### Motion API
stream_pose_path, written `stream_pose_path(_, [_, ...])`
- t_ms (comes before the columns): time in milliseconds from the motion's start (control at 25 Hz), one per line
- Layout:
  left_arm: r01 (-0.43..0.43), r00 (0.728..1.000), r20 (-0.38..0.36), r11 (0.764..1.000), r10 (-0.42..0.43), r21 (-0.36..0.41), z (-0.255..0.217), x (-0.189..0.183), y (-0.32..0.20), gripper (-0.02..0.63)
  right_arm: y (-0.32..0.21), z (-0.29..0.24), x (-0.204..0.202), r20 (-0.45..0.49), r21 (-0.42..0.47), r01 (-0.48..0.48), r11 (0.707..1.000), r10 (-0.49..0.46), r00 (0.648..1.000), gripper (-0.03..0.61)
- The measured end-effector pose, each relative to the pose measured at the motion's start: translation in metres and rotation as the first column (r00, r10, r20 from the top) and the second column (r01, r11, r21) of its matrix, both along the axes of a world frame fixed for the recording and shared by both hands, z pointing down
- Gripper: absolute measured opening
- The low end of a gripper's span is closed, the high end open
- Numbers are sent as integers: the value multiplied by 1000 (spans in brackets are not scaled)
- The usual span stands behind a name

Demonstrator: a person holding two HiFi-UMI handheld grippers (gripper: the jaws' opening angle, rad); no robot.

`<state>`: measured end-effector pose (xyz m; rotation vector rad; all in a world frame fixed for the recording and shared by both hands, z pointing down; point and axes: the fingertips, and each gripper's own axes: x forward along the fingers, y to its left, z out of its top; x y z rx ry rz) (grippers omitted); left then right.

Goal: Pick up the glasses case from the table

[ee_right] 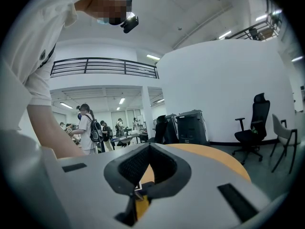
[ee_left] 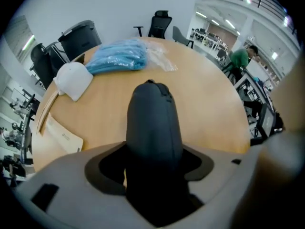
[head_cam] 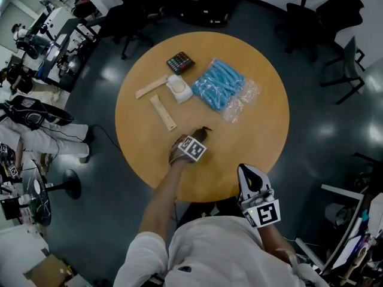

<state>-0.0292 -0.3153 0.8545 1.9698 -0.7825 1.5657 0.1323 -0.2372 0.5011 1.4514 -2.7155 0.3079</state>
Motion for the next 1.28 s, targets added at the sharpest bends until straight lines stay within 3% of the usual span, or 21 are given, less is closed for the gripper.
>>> stream_pose_path(200, [101,984,-163,983,-76,151,-64,11,5,307,1,-4,0,-7,23,13,1000,-13,1000,15])
stream_pose_path(280, [176,960,-255,952,-111,249,-107,14,5,307,2,-9,-2,-11,42,18,999,-18,1000,15])
stream_pose_path(360, [268,923,-360,894,-132,358,-159,15,10,307,5,-16,-4,-23,56,19,998,-18,1000,15])
stream_pose_path(440, [353,879,-465,800,-106,485,-223,14,21,307,8,-21,-7,-49,62,15,998,-12,999,15])
stream_pose_path(520, [439,831,-555,657,-39,613,-293,12,38,307,11,-28,-11,-63,78,16,997,-12,998,15])
stream_pose_path(600, [528,780,-625,507,28,682,-358,11,64,307,14,-38,-16,-57,99,21,995,-16,998,15])
stream_pose_path(640, [559,760,-647,455,52,693,-380,11,79,307,16,-43,-19,-51,107,24,994,-18,999,15])
stream_pose_path(680, [579,747,-662,427,63,694,-392,11,94,307,19,-46,-22,-45,112,25,993,-20,999,15])
stream_pose_path(720, [594,736,-674,420,62,687,-396,12,105,307,22,-47,-26,-41,114,27,993,-23,999,15])
stream_pose_path(880, [632,693,-719,439,50,639,-395,19,128,307,30,-42,-35,-47,103,36,994,-32,998,15])
stream_pose_path(1000, [613,696,-713,450,81,649,-400,24,130,307,29,-43,-34,-54,102,25,994,-19,998,15])
stream_pose_path(1280, [626,678,-729,447,91,639,-408,18,130,307,29,-52,-38,-45,119,1,993,5,999,15])
